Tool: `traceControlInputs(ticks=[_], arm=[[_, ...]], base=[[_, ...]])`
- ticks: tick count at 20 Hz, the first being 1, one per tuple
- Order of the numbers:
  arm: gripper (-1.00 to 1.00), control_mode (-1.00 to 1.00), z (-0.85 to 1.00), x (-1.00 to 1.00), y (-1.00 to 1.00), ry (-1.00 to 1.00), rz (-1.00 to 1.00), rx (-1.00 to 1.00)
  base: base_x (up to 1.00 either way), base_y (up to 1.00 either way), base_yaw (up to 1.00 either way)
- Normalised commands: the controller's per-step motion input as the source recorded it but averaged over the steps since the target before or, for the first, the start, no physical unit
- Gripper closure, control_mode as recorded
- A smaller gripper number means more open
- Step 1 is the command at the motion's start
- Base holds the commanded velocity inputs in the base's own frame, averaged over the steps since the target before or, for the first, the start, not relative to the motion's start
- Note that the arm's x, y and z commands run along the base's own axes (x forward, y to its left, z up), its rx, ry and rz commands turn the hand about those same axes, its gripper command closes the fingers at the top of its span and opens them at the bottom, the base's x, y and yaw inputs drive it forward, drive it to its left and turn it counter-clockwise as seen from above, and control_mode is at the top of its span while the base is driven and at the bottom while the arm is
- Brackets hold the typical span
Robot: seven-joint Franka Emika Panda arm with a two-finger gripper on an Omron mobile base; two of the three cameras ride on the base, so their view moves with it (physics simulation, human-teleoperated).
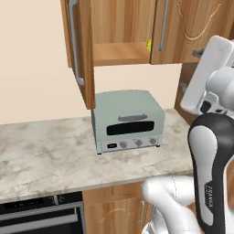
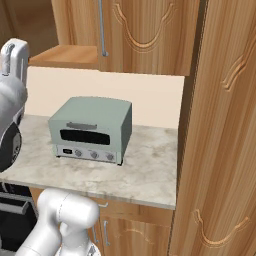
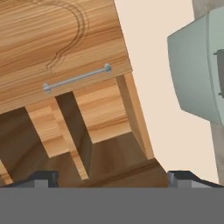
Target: Pick the corn from the counter and place it in the cabinet. Then close the cabinet.
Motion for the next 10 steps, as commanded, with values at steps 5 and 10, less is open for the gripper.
traceControlInputs(ticks=[5,10], arm=[[-1.00,-1.00,0.00,-0.35,0.62,0.00,0.00,-0.07],[-1.00,-1.00,0.00,-0.18,0.62,0.00,-0.01,-0.08]], base=[[0.00,0.00,0.00],[0.00,0.00,0.00]])
